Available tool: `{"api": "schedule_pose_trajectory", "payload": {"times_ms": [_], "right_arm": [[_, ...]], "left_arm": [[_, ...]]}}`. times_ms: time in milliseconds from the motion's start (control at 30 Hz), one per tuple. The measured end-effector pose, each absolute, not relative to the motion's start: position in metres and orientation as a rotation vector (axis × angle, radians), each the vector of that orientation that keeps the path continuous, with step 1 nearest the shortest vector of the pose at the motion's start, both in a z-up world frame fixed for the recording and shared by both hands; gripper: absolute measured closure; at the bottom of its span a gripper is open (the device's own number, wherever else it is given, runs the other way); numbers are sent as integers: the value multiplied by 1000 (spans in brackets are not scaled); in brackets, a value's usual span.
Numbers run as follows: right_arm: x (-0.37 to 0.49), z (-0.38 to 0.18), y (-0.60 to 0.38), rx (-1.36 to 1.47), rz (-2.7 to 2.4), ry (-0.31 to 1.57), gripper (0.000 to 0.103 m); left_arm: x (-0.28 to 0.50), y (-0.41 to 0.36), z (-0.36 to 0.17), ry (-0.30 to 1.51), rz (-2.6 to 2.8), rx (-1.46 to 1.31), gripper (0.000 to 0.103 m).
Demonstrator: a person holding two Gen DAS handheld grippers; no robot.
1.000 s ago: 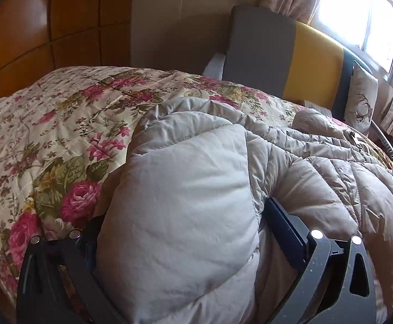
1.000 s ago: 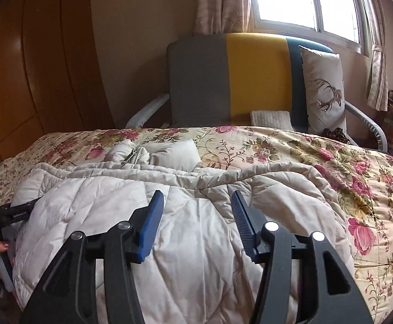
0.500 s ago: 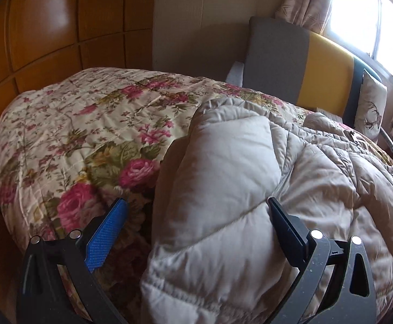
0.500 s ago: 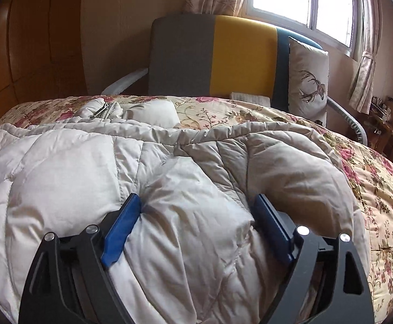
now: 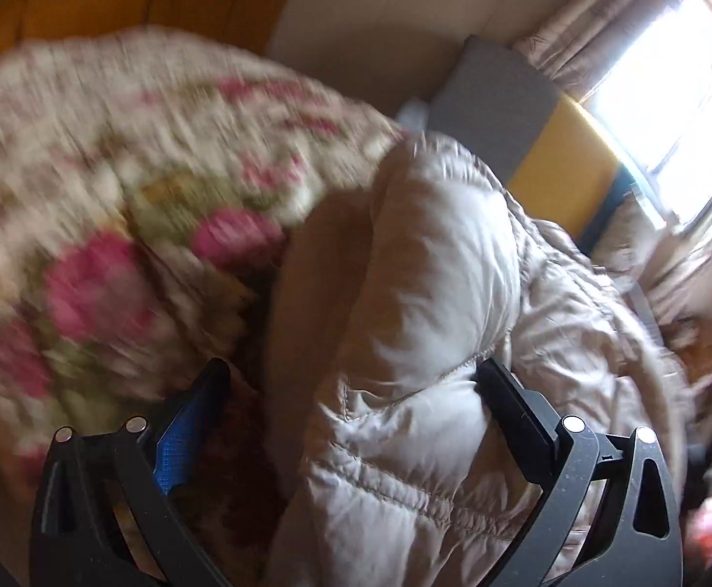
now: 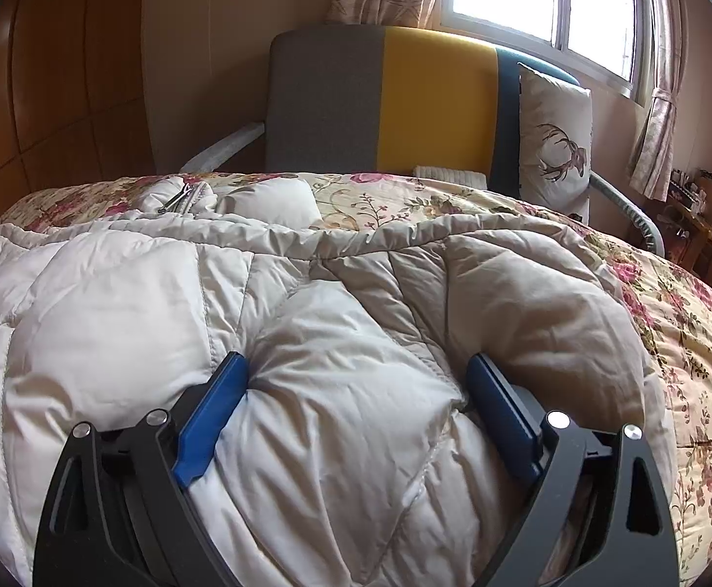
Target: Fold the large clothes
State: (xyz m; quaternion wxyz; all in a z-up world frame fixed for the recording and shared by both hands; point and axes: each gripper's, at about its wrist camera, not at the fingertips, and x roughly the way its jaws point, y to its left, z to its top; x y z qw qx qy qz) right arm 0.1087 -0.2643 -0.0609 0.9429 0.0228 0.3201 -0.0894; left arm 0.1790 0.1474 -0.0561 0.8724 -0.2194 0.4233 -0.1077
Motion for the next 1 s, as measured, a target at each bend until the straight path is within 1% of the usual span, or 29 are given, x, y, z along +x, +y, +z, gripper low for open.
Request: {"api": "schedule_pose_trajectory", "payload": {"times_ms": [67, 133, 233, 333, 367, 400, 467, 567, 633, 700, 733, 800, 867, 900, 1000], "right_arm": [[109, -61, -265, 51, -180, 653, 12], [109, -62, -266, 57, -178, 654, 12], [108, -62, -267, 64, -174, 651, 11], [107, -62, -267, 64, -174, 650, 11], [107, -62, -267, 64, -174, 650, 11], [107, -62, -267, 64, -174, 650, 11], [107, -62, -267, 65, -173, 651, 11], [107, -62, -267, 67, -173, 651, 11], [107, -62, -267, 67, -174, 651, 11], [107, -63, -267, 66, -175, 652, 11], [107, -63, -267, 66, -176, 653, 11], [107, -63, -268, 67, -177, 654, 11], [107, -62, -268, 71, -175, 656, 10], [108, -61, -269, 74, -175, 660, 10], [105, -49, -270, 83, -200, 686, 4]], "left_arm": [[188, 157, -60, 933, -285, -540, 3], [191, 160, -57, 952, -331, -556, 4], [187, 158, -53, 949, -332, -464, 4], [188, 157, -55, 952, -354, -448, 4], [191, 157, -57, 959, -370, -463, 6], [194, 158, -59, 967, -392, -480, 12], [198, 157, -61, 975, -436, -517, 19], [202, 156, -64, 982, -460, -522, 25], [205, 155, -66, 988, -469, -548, 33], [203, 154, -67, 997, -478, -584, 47], [202, 153, -66, 999, -477, -596, 50], [198, 153, -59, 975, -462, -598, 64], [192, 153, -49, 940, -460, -605, 72], [189, 152, -42, 921, -460, -606, 74], [179, 151, -22, 869, -478, -598, 77]]}}
